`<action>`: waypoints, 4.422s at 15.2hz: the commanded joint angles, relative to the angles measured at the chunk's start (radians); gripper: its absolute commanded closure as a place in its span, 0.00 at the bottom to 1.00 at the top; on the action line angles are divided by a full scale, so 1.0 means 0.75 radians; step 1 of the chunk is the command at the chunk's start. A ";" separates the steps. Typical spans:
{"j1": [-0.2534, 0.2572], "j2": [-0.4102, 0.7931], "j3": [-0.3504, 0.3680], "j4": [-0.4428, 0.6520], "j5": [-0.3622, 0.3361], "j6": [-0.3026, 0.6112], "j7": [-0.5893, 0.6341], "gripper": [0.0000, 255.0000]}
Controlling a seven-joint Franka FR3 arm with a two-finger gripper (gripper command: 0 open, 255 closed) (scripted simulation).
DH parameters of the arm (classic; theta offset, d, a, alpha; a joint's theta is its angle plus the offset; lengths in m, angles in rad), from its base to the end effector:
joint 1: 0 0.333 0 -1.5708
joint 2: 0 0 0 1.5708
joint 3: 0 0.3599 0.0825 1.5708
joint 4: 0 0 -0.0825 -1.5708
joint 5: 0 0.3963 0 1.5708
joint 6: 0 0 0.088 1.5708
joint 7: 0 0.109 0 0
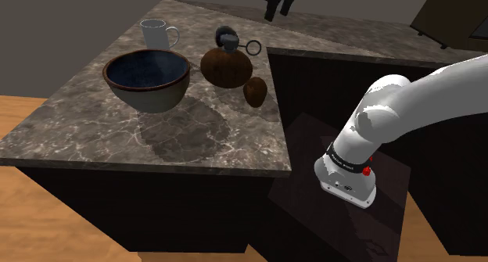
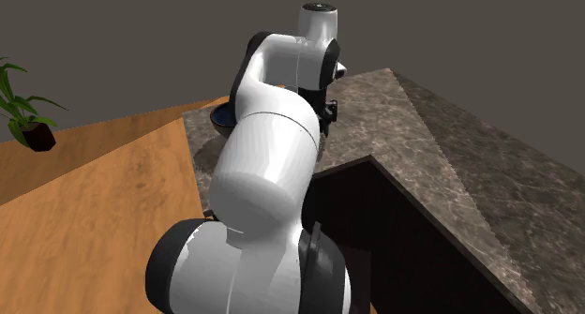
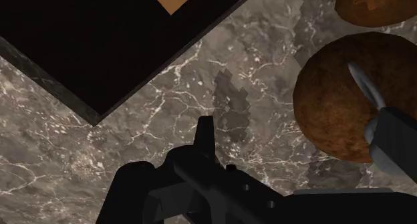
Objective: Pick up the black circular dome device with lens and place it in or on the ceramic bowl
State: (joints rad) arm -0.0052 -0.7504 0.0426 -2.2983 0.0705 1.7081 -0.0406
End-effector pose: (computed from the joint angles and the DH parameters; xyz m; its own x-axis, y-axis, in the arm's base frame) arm 0.3131 0.0241 0.6502 0.9851 0.0611 0.1605 0.0676 -0.9971 -0.0349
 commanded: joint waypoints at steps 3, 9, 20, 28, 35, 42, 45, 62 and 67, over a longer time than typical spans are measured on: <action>0.003 0.098 -0.029 0.031 0.009 0.058 -0.042 0.00; 0.019 0.406 -0.111 0.171 0.061 0.194 -0.173 0.00; 0.039 0.901 -0.193 0.486 0.212 0.306 -0.383 0.00; 0.048 0.924 -0.184 0.416 0.223 0.401 -0.389 0.00; 0.048 0.924 -0.184 0.416 0.223 0.400 -0.389 1.00; 0.048 0.924 -0.184 0.416 0.223 0.400 -0.389 1.00; 0.048 0.924 -0.184 0.416 0.223 0.400 -0.389 0.00; -0.238 1.407 -0.280 0.724 1.072 -0.407 -0.815 0.00; -0.238 1.407 -0.280 0.724 1.072 -0.407 -0.815 0.00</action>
State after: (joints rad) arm -0.1838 0.3056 -0.1673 -1.7543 0.8742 1.4022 -0.6521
